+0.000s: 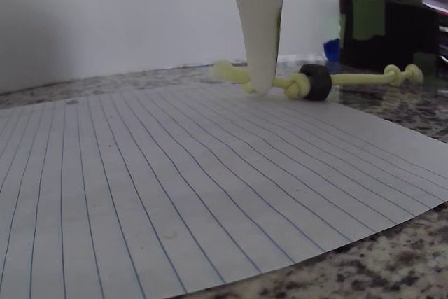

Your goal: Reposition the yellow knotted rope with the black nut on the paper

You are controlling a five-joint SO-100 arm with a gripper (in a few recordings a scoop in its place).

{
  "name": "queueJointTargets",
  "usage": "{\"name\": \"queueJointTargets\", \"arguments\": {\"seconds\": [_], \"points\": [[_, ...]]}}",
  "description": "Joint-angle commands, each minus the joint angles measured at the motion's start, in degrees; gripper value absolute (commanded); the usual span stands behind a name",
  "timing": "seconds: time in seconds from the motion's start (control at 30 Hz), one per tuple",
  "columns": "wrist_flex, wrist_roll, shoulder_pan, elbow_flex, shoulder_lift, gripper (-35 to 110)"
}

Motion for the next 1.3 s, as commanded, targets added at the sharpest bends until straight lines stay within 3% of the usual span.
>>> {"name": "queueJointTargets", "arguments": {"seconds": [0.0, 0.3, 0.5, 0.83, 1.27], "points": [[-0.7, -0.4, -1.0, -1.9, 0.2, 31], [-1.0, -0.4, -1.1, -1.9, 0.0, 28], [-1.1, -0.4, -1.0, -1.9, -0.4, 1], [-1.0, -0.7, -0.5, -1.8, 1.4, 0], [-7.2, -1.3, 1.5, 4.7, 20.8, 0]]}}
